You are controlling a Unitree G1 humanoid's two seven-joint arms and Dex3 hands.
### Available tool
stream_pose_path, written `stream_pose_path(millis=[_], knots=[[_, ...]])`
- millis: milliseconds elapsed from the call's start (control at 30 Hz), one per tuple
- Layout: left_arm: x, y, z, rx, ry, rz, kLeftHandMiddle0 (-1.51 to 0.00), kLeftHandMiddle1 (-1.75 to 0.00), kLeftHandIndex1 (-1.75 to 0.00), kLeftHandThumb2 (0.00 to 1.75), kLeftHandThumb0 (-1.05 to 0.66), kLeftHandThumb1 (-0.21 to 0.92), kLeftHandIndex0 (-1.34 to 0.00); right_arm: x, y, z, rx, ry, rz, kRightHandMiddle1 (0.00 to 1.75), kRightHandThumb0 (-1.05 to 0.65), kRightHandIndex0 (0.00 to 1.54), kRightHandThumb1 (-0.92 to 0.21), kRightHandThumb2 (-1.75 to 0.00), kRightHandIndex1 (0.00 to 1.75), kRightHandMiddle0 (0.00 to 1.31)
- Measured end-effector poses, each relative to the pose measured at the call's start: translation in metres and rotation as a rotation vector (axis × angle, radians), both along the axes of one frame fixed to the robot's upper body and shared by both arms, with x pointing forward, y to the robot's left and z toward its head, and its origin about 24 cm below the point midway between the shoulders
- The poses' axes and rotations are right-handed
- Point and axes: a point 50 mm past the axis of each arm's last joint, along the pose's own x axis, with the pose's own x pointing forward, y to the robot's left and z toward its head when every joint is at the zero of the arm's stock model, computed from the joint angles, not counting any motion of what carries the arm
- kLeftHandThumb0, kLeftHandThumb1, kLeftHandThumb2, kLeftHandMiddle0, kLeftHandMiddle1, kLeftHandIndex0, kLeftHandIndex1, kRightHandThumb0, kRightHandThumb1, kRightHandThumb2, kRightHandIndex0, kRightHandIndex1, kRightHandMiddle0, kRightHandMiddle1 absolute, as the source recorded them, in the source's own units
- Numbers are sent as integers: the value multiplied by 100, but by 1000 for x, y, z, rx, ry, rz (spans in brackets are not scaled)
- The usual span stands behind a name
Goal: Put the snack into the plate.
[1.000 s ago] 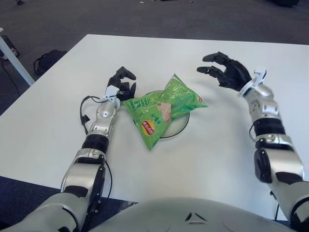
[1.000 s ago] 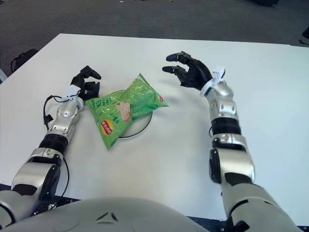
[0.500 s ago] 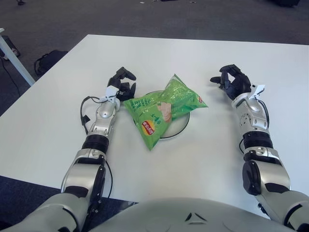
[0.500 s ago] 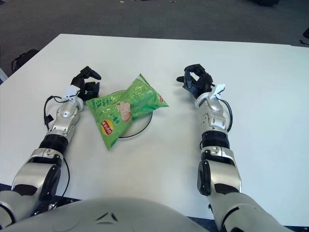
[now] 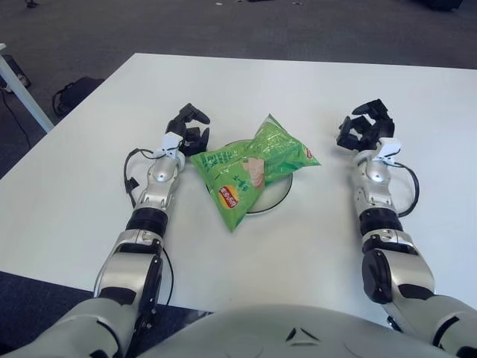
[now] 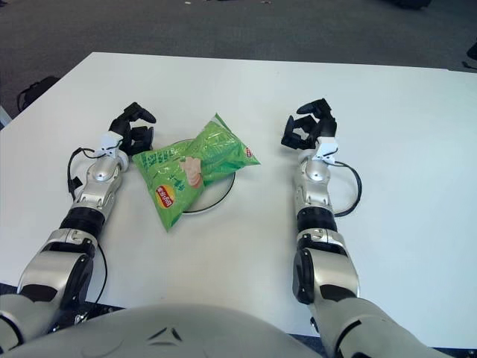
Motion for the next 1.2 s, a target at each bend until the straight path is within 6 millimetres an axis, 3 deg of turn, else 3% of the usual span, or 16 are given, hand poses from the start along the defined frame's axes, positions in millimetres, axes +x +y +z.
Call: stream_pose_path(millis=[333,867,1200], knots=[[-1,1,-2,-2,8,-1,-122,-175,-175,111,-43,48,-48,-1,3,0,5,-27,-142,175,-1,95,10,-174,161,73],[-1,1,-1,-7,7,0,-122,-175,-175,113,-43,46,-50,8,13,-12,-53,89,209,175,-1,97,11,-175,160,72],[-2,-1,-1,-9,14,-9,-122,-175,-175,112,-43,47,-49,7,12,-11,-168,90,211,175,0,97,11,-175,160,72]])
